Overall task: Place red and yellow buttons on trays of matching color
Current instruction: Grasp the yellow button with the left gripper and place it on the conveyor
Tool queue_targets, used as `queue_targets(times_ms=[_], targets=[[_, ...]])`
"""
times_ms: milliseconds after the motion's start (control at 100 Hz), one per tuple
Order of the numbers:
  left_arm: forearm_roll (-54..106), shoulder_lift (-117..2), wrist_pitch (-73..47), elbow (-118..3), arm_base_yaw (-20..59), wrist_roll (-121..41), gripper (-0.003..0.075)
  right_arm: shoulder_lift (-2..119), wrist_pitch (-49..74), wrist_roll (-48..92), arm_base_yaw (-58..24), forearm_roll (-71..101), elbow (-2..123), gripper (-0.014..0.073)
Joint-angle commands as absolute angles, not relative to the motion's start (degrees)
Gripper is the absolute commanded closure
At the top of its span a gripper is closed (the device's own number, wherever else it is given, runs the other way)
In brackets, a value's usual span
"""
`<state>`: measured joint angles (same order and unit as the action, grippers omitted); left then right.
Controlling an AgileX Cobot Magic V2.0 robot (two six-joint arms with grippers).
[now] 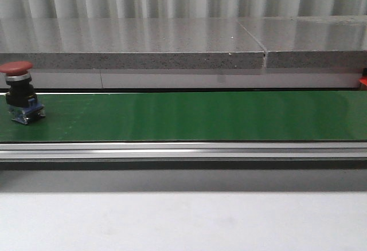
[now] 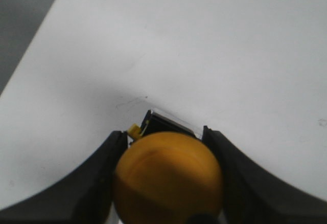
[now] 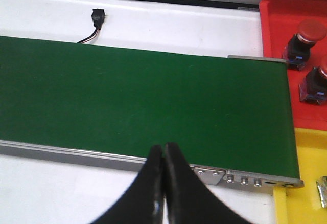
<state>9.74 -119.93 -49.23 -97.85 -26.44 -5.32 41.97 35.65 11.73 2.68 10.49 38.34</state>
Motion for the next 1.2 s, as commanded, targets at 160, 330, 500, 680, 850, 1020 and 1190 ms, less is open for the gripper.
queue_targets(times_ms=[160,330,500,680,850,1020,1190], targets=[[10.77,-106.13,-52.33,-99.61,-25.07,-4.93,0.0722,41.82,32.35,11.98,2.7,10.43,40.24,0.0662],[8.1,-99.46,-56.23,-98.84,-20.88,-5.54,0.0723,41.82,32.35,11.98,2.7,10.43,40.24,0.0662],[5.49,-92.07,-58.78,-94.06,-15.88,-6.84,0.0723,41.82,32.35,11.98,2.7,10.43,40.24,0.0662],[5.54,-84.15,-57.57,-84.97,-11.46,-6.84,0.0723,41.82,32.35,11.98,2.7,10.43,40.24,0.0662],[5.54,-81.46,-54.43,-77.27,-8.59,-6.84,0.0723,41.82,32.35,11.98,2.7,10.43,40.24,0.0662],[5.54,-82.55,-51.29,-71.48,-7.49,-6.84,0.0723,41.82,32.35,11.98,2.7,10.43,40.24,0.0662],[6.46,-84.72,-48.33,-69.45,-7.36,-6.84,0.0723,41.82,32.41,11.98,2.7,10.43,40.24,0.0662]])
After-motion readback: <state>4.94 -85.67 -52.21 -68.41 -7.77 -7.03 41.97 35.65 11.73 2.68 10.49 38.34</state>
